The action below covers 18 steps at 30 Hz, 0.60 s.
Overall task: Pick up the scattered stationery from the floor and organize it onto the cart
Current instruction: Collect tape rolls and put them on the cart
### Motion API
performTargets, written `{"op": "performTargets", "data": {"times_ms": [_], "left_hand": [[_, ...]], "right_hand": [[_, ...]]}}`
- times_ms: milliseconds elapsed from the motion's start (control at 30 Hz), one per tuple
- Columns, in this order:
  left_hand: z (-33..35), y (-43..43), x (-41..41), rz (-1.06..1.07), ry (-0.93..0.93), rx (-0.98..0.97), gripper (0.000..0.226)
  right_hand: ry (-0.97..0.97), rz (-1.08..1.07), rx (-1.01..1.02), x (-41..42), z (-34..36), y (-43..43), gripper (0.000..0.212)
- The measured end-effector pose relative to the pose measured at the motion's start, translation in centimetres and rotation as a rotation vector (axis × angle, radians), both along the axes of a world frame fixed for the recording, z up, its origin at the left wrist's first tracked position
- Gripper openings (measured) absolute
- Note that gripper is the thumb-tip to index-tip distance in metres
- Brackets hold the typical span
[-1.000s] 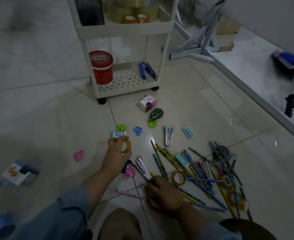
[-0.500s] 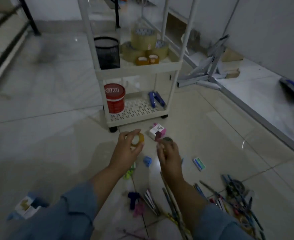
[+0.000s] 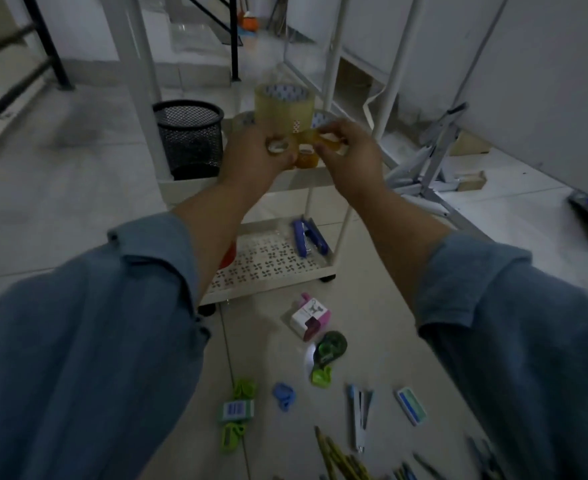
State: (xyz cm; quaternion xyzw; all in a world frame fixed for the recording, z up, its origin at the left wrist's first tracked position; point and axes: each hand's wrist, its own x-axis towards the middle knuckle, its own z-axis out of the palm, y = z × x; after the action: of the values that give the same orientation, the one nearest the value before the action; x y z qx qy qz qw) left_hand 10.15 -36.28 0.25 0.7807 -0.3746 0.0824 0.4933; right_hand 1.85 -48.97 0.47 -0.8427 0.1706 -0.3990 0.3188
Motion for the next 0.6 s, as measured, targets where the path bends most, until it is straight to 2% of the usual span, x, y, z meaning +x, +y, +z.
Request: {"op": "performTargets", "data": {"times_ms": [67,167,333,467,600], "left_hand": [[-0.5,-0.5,0.9,0.0,0.052,0.073,0.027],[-0.7,-0.7,1.2,-0.008,0.084,0.076,0.027],[-0.4,-0.3,2.4,0.161,0.089,0.047,0.029],[-1.1,-0.9,3.2,0.248,0.061,0.24,0.029],[-0.8,-1.3,3.5,0.357,0.108,0.331,0.027]], "right_hand": [[0.153,0.036,0.025,1.0,0.3,-0.9,0.022],[0.304,0.055,0.017,1.8,0.6,-1.5,0.023],[0.298,0.06,0.007,2.0,1.3,-1.1,0.023],[0.262,-0.026,-0.041,1.8,0.8,-1.3,0.023],[0.417,-0.146,-0.166,2.0,0.5,-2.1,0.025]]}}
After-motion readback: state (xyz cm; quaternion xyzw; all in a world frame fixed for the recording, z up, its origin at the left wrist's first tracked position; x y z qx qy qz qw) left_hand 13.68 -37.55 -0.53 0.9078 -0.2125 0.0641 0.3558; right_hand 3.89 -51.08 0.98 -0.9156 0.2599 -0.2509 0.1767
